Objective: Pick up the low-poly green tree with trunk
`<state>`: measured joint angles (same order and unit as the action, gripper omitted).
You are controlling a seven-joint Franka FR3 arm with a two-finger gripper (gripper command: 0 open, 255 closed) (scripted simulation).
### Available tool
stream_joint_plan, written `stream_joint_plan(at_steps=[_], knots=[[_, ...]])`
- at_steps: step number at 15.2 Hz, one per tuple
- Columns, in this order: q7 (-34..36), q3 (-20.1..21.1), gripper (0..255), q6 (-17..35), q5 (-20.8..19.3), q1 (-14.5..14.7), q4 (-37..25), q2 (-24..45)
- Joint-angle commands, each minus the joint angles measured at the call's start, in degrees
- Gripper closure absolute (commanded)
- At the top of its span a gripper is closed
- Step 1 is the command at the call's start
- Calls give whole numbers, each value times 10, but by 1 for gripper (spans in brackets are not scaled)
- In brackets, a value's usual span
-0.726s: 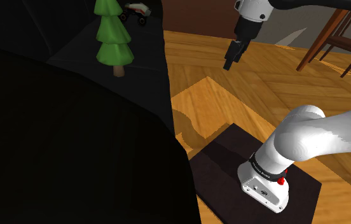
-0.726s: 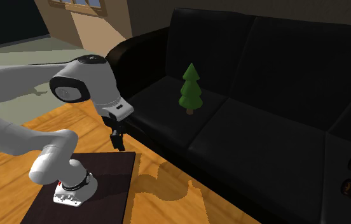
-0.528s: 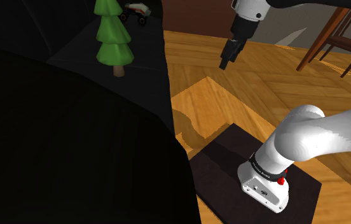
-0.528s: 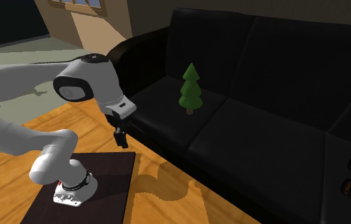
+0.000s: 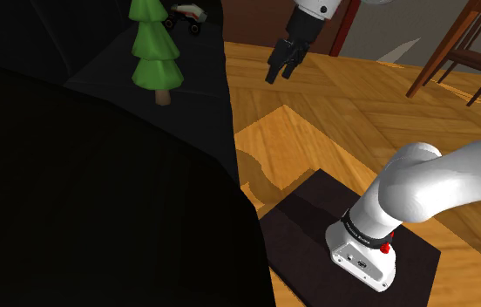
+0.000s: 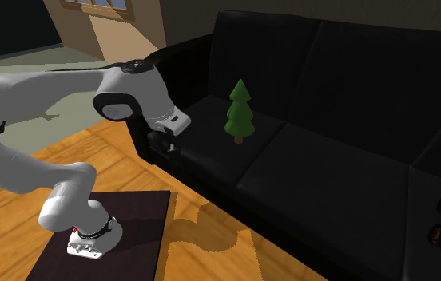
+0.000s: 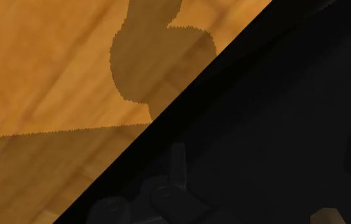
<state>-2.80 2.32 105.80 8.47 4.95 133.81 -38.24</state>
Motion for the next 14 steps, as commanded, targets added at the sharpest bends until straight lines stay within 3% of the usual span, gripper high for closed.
stream_joint_plan(at_steps=[1, 14], knots=[[7, 4, 0, 29, 23, 9, -14, 24], [37, 25, 0, 163, 148, 59, -164, 176]])
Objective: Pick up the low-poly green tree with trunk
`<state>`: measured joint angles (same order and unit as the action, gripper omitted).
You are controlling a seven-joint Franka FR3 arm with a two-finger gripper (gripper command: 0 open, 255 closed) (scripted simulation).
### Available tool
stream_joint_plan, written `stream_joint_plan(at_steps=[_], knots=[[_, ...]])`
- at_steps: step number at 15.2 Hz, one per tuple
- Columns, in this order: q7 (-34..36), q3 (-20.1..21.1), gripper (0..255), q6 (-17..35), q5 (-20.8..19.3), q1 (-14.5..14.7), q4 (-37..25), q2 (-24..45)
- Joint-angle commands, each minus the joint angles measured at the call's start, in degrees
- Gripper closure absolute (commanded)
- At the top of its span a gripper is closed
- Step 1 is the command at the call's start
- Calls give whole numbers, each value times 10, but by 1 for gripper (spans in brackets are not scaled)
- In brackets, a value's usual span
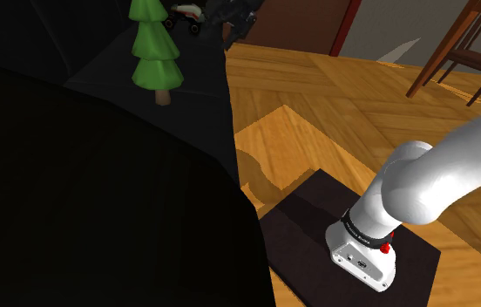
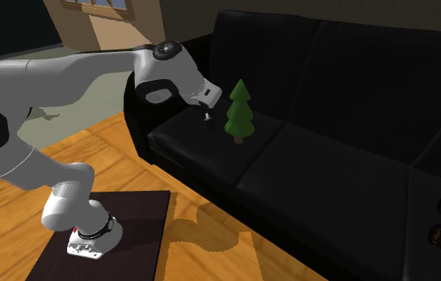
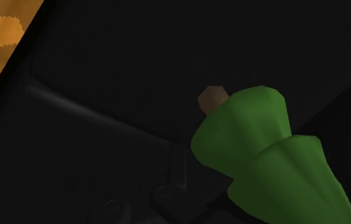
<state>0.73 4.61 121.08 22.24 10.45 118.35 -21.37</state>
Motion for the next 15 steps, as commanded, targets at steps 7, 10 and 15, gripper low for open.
stream_joint_plan(at_steps=[7, 10, 15], knots=[[11, 9, 0, 59, 66, 24, -120, 90], [15, 12, 0, 75, 87, 31, -175, 126], [-1, 14, 0, 106, 104, 35, -156, 131]])
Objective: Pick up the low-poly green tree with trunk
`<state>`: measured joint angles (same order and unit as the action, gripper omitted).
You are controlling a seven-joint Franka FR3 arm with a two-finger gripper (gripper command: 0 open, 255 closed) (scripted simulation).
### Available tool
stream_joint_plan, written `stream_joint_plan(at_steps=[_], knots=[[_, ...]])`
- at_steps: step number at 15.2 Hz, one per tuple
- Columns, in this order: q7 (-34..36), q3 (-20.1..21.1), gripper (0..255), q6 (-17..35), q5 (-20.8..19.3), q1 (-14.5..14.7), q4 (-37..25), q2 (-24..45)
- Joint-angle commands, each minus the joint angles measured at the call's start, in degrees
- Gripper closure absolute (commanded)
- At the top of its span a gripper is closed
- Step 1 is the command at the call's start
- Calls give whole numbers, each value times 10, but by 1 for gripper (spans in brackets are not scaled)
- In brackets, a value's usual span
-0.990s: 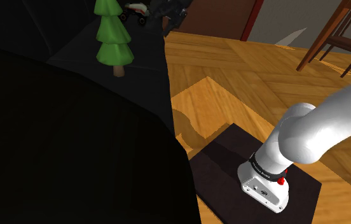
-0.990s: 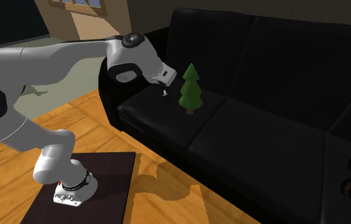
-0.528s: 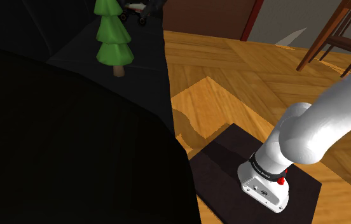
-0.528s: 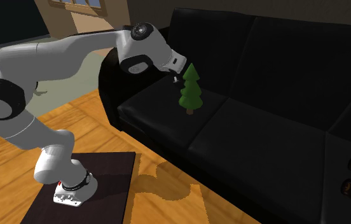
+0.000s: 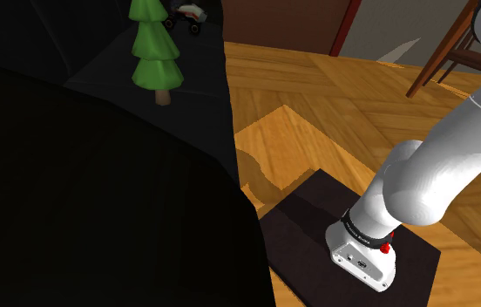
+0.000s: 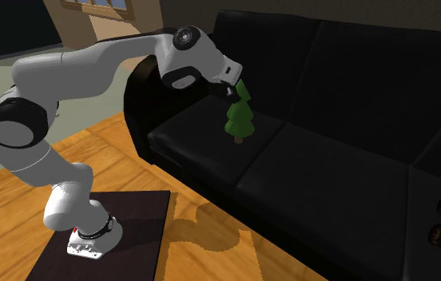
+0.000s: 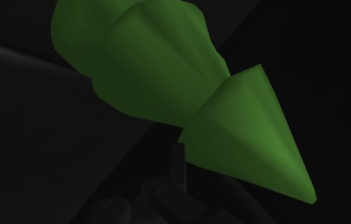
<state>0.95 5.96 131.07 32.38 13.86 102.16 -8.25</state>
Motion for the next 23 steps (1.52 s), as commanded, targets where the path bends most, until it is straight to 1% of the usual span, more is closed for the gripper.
stream_joint_plan(at_steps=[1, 5, 6, 15, 23], knots=[[-8, 0, 0, 13, 6, 1, 14, -1], [-20, 1, 0, 29, 15, 3, 35, -4], [-20, 0, 255, 29, 15, 3, 35, -3], [-20, 1, 255, 29, 15, 3, 35, -4], [16, 0, 255, -24, -10, -2, -33, 6]])
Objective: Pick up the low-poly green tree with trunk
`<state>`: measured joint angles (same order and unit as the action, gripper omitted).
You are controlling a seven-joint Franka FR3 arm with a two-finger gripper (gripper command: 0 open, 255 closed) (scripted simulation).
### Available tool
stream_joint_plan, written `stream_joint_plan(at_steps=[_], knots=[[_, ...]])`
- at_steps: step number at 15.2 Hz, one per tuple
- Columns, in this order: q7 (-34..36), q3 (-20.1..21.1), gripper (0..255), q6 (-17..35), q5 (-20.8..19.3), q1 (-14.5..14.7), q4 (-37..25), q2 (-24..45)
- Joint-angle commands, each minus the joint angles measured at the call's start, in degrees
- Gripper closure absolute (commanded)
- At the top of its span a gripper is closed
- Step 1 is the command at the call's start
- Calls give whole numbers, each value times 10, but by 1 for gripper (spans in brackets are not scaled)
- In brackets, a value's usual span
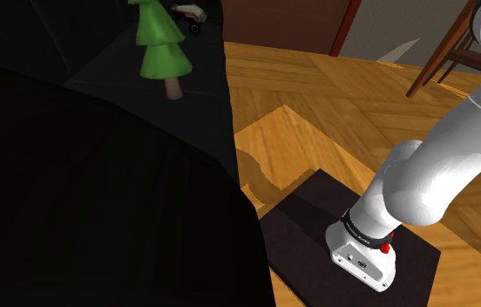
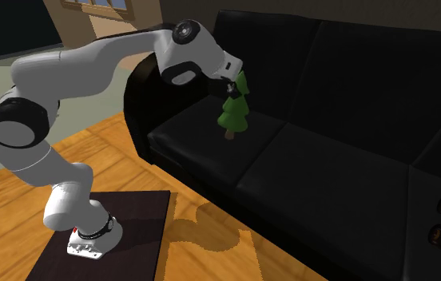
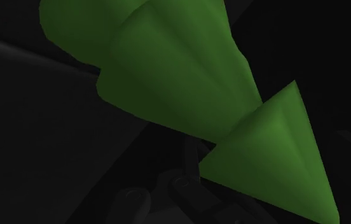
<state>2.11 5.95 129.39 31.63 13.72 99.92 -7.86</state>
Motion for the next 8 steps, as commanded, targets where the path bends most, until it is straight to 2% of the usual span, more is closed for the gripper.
stream_joint_plan(at_steps=[1, 8], knots=[[9, 0, 255, -14, -6, -1, -20, 4], [34, -1, 255, -56, -22, -4, -82, 18]])
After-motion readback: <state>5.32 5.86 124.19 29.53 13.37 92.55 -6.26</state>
